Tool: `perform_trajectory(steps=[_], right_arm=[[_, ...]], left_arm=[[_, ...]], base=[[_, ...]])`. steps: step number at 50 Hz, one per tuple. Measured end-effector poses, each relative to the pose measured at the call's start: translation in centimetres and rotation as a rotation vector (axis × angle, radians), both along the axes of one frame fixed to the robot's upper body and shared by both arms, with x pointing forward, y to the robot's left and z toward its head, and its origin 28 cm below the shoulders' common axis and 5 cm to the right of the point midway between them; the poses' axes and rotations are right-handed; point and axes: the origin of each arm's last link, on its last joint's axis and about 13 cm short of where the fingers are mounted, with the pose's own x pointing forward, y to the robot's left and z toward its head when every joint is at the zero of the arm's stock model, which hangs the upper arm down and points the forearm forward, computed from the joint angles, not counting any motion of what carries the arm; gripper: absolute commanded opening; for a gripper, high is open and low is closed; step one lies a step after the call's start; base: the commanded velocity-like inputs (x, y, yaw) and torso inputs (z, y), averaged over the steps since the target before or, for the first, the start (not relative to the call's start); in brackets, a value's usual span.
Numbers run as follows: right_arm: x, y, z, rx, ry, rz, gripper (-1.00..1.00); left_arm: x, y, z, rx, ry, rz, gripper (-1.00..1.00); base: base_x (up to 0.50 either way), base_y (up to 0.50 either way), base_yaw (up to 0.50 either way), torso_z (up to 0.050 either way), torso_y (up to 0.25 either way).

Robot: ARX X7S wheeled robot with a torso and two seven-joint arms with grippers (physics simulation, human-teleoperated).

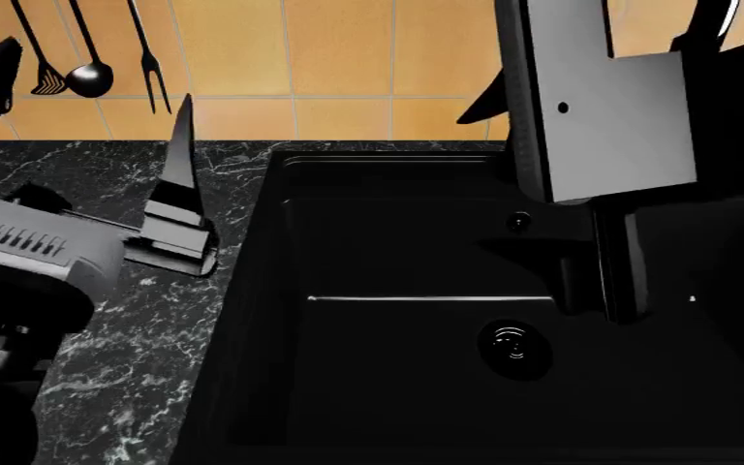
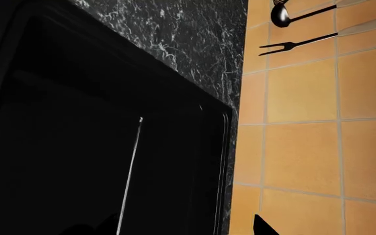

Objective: Pick the chili pepper, potato from the counter and place them in the cabinet. Then close the cabinet.

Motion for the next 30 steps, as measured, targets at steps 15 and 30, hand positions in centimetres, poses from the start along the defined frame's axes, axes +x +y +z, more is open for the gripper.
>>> perform_trajectory(steps=[15, 30], right_arm=[[0.4, 0.1, -0.6, -0.015, 0.01, -0.003, 1.0], [0.4, 0.1, -1.2, -0.021, 0.015, -0.008, 1.0]], left_arm=[[-2.7, 0.5, -0.3, -0.161, -0.009, -0.002, 1.0], [-4.4, 1.5, -0.4, -0.318, -0.032, 0.02, 1.0]], base=[[0.0, 0.0, 0.0, 0.0, 0.0], [0.0, 0.0, 0.0, 0.0, 0.0]])
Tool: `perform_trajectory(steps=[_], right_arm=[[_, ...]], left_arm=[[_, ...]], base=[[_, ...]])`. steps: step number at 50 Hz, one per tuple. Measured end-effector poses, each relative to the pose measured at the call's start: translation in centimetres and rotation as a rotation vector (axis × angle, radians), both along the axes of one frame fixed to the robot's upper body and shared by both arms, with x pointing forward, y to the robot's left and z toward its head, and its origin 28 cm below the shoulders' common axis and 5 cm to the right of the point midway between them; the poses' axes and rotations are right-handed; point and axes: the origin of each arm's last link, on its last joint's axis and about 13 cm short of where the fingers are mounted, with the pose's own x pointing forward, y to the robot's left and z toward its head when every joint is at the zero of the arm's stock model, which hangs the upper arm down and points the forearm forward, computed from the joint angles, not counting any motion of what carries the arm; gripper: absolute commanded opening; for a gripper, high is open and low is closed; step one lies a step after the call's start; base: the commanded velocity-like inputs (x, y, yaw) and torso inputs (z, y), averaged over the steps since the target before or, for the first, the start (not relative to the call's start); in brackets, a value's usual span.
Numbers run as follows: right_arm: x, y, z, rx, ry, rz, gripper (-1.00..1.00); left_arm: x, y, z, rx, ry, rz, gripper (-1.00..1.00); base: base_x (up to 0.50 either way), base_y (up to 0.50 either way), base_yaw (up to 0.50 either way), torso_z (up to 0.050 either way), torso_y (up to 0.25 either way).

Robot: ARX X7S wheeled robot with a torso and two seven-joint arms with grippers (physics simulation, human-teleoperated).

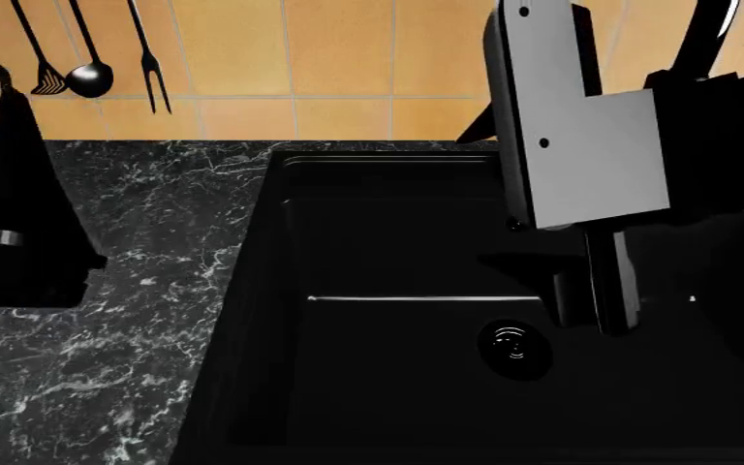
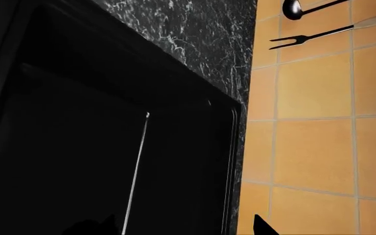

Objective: Pick the chili pepper, potato from the counter and place them in the cabinet. Then close the cabinet.

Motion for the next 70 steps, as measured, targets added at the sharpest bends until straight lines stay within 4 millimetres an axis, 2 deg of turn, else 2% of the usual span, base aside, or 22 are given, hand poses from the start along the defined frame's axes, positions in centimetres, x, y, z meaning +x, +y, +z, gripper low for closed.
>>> perform_trajectory(steps=[18, 46, 70], right_arm=[[0.1, 0.0, -0.1, -0.004, -0.004, -0.001, 1.0], [0.2, 0.2, 0.3, -0.009, -0.009, 0.002, 1.0], [0.4, 0.3, 0.4, -0.011, -0.009, 0.005, 1.0]], left_arm=[[-0.6, 0.7, 0.9, -0.185, -0.022, 0.007, 1.0], [-0.1, 1.7, 6.3, -0.462, -0.173, -0.133, 1.0], [-0.3, 2.9, 8.1, -0.763, -0.283, -0.173, 1.0]], base=[[0.0, 0.0, 0.0, 0.0, 0.0], [0.0, 0.0, 0.0, 0.0, 0.0], [0.0, 0.0, 0.0, 0.0, 0.0]])
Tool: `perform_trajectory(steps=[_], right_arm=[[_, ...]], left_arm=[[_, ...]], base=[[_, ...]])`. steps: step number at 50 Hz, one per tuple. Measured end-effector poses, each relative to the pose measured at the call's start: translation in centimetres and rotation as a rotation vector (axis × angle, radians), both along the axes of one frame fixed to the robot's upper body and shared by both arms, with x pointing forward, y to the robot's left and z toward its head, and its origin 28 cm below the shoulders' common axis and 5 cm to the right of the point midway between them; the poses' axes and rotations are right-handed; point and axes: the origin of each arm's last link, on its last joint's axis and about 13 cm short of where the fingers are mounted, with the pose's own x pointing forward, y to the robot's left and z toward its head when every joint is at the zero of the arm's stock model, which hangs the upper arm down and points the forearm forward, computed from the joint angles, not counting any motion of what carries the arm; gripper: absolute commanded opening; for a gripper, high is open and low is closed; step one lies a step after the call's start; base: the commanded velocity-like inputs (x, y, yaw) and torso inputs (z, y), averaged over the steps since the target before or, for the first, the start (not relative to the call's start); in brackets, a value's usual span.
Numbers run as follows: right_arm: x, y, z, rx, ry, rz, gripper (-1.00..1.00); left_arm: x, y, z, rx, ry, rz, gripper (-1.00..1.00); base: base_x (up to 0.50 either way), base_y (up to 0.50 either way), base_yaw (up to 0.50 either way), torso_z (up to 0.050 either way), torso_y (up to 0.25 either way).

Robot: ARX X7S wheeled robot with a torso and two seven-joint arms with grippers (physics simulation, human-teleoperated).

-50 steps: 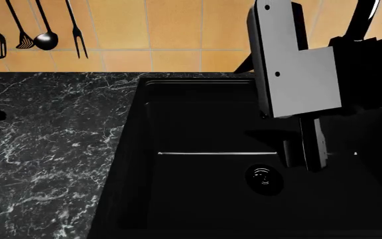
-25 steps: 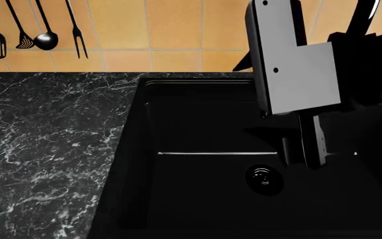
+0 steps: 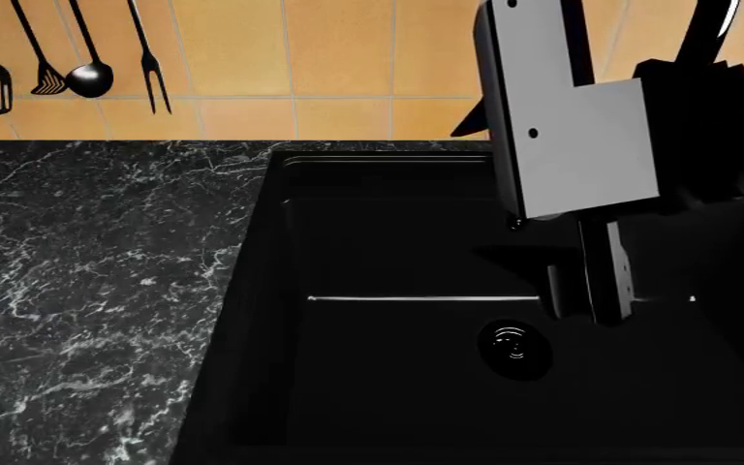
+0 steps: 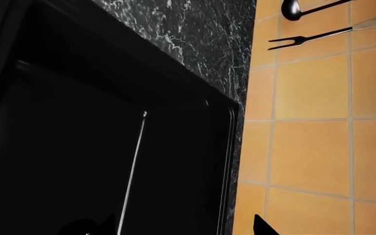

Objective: Pick the chili pepper, potato from the counter and place them in the cabinet. Then close the cabinet.

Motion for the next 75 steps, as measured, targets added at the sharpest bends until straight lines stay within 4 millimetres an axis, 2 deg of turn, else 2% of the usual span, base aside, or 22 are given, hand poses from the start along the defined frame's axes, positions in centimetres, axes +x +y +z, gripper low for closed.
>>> perform_trajectory(steps=[21, 35, 58, 67, 75], right_arm=[[0.0, 0.1, 0.0, -0.003, 0.001, 0.004, 1.0], [0.1, 0.1, -0.1, -0.004, 0.003, 0.007, 1.0], [0.2, 0.1, -0.1, -0.004, 0.007, 0.009, 1.0], [0.3, 0.2, -0.1, -0.003, 0.009, 0.009, 1.0], [0.4, 0.2, -0.3, -0.001, 0.011, 0.01, 1.0]], left_arm=[[-0.3, -0.1, 2.4, -0.052, -0.107, -0.044, 1.0], [0.2, -0.4, 4.6, -0.02, -0.158, -0.073, 1.0], [1.5, -1.5, 8.0, 0.058, -0.13, -0.131, 1.0], [2.1, -2.0, 8.8, 0.125, -0.084, -0.139, 1.0], [2.9, -3.0, 9.0, 0.262, -0.04, -0.151, 1.0]], base=[[0.0, 0.0, 0.0, 0.0, 0.0], [0.0, 0.0, 0.0, 0.0, 0.0], [0.0, 0.0, 0.0, 0.001, -0.001], [0.0, 0.0, 0.0, 0.007, -0.004], [0.0, 0.0, 0.0, 0.005, -0.004]])
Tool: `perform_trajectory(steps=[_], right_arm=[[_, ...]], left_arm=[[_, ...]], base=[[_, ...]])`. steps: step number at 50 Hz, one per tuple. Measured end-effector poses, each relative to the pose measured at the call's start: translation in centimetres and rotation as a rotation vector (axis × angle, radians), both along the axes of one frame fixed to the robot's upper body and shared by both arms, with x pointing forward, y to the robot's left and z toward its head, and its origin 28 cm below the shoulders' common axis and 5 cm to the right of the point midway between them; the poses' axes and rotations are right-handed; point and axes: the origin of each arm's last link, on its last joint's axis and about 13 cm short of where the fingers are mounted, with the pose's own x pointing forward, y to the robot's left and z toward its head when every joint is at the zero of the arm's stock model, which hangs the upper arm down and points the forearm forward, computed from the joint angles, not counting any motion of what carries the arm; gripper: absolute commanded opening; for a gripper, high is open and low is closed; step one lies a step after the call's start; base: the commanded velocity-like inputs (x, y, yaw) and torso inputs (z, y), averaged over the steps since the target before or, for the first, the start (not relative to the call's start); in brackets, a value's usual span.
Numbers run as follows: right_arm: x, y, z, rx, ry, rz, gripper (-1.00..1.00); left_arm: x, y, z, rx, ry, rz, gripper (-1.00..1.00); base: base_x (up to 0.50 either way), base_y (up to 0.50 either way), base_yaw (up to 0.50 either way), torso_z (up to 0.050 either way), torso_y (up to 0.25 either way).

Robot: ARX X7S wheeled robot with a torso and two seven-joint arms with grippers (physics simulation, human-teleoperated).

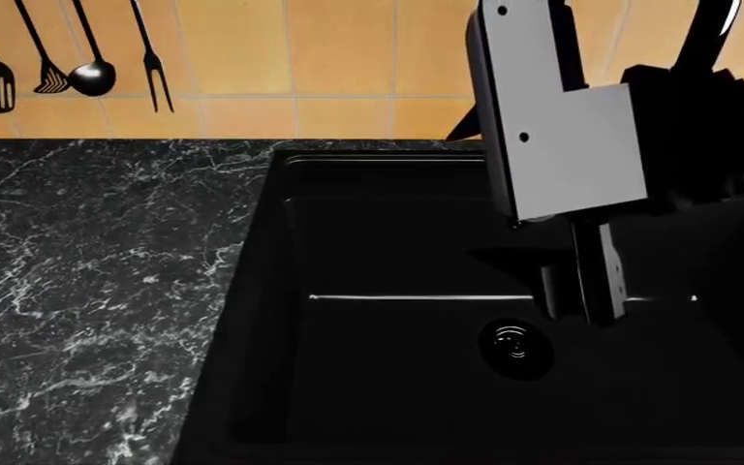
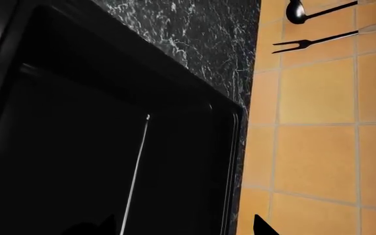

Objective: Pick the chili pepper, potato from the counter and place them in the cabinet. Then close the cabinet.

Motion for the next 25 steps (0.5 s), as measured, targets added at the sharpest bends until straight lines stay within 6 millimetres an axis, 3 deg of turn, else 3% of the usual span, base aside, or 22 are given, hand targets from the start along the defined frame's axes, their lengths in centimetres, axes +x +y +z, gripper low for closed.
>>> perform_trajectory(steps=[25], right_arm=[[0.1, 0.0, -0.5, 0.0, 0.005, 0.005, 1.0]], left_arm=[[1.8, -1.9, 1.4, 0.319, 0.013, 0.073, 1.0]], base=[[0.0, 0.0, 0.0, 0.001, 0.0]])
